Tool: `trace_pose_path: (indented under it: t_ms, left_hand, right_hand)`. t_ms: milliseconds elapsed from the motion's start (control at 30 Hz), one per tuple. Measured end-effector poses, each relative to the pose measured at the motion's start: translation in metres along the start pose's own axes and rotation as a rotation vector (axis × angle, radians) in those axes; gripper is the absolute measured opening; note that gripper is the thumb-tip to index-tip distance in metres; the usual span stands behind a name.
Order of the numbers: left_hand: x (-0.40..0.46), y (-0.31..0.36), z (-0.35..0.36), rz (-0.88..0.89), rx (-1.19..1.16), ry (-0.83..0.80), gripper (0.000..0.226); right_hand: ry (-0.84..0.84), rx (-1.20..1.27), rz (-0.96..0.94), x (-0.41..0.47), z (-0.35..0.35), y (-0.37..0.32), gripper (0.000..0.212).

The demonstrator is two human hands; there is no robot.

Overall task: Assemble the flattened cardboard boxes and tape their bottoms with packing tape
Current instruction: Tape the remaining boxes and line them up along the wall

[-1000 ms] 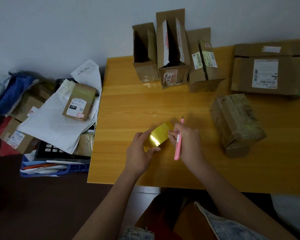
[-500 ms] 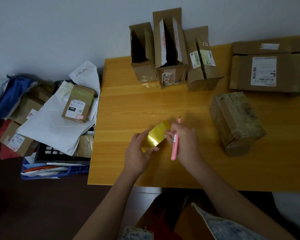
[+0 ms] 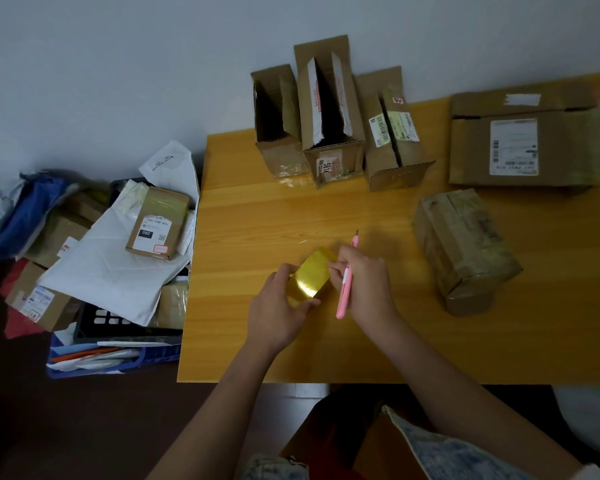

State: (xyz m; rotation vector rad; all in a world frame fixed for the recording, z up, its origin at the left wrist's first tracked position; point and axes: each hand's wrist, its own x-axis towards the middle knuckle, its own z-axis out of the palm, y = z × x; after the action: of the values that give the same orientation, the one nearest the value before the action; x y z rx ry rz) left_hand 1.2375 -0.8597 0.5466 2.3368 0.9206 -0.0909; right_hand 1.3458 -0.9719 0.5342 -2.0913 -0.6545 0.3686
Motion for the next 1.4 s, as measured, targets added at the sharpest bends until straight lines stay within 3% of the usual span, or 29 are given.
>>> trace_pose_path:
  t_ms: [133, 367, 667, 1400]
  left_hand:
    - [-0.004, 0.0, 0.0, -0.017, -0.025, 0.006, 0.052]
    - [-0.012, -0.003, 0.003, 0.002, -0.034, 0.011, 0.05]
    - [-0.016, -0.003, 0.004, 0.017, -0.033, 0.033, 0.049]
    - [-0.02, -0.001, 0.003, 0.037, -0.009, 0.027, 0.05]
  right_hand:
    - [-0.079, 0.108, 0.015, 0.004, -0.012, -0.002, 0.058]
    - [-0.089, 0.181, 0.105, -0.001, -0.015, -0.012, 0.055]
    - [-0.126, 0.037, 0.042, -0.006, -0.01, -0.009, 0.056]
    - [-0.118, -0.011, 0.05, -0.013, -0.005, -0.006, 0.06]
